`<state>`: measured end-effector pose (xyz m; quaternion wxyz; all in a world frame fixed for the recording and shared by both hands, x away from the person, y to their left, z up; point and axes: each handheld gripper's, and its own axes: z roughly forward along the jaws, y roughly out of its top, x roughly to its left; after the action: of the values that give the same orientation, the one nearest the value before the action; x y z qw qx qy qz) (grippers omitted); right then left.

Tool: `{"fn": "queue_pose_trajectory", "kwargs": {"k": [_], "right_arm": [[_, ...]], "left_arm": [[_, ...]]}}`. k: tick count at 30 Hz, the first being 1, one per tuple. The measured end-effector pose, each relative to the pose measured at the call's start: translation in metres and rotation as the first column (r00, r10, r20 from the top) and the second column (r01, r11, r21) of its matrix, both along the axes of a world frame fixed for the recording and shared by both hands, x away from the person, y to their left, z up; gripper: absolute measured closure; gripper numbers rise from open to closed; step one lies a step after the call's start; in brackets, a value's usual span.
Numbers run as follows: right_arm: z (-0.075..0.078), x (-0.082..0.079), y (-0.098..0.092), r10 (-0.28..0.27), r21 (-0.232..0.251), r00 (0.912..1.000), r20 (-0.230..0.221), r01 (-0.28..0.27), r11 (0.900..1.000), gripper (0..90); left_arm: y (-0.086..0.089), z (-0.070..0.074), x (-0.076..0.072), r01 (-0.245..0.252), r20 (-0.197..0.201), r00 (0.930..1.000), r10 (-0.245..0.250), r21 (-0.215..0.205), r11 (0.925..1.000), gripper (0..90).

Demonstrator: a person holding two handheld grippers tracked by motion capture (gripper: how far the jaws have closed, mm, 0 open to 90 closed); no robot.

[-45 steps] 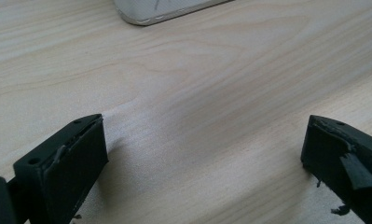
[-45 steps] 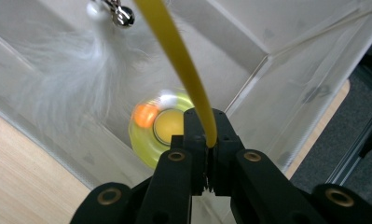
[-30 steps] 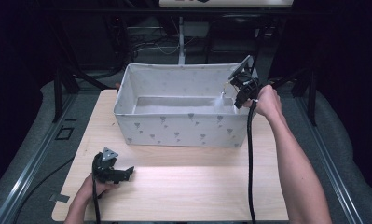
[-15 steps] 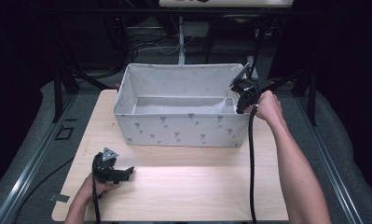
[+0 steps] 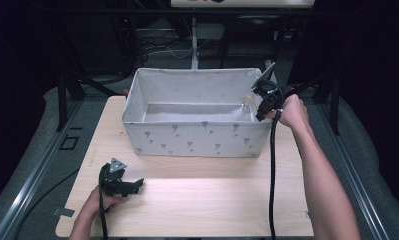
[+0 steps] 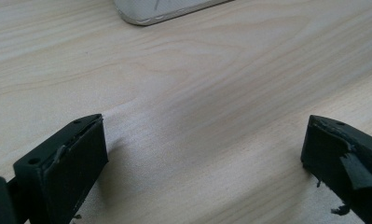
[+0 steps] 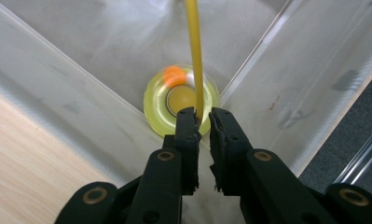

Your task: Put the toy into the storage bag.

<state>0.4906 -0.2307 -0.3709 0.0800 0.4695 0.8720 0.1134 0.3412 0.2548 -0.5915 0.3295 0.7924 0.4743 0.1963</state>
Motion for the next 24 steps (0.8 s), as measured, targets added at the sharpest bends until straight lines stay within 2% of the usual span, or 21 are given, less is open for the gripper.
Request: {"fn": "queue_pose_trajectory", "kwargs": {"k": [7,14,19,24], "right_arm": [[0.031,-0.012,-0.004,-0.004,0.035,0.9988,0.048,0.003,0.999,60.5],[0.06,-0.025,-0.002,0.014,0.034,0.9962,0.086,-0.017,0.999,43.4],[0.07,-0.036,0.007,0.036,0.03,0.994,0.103,-0.039,0.999,30.4],[0.075,-0.048,0.02,0.082,0.036,0.9893,0.121,-0.087,0.996,22.3]], "left_arm": [[0.0,0.0,0.0,0.0,0.001,1.0,0.0,-0.001,1.0,0.2],[0.0,0.0,0.0,0.0,0.001,1.0,0.0,0.0,1.0,0.2],[0.0,0.0,0.0,0.0,0.001,1.0,0.0,-0.001,1.0,0.2],[0.0,0.0,0.0,0.0,0.0,1.0,0.0,0.0,1.0,0.2]]}}
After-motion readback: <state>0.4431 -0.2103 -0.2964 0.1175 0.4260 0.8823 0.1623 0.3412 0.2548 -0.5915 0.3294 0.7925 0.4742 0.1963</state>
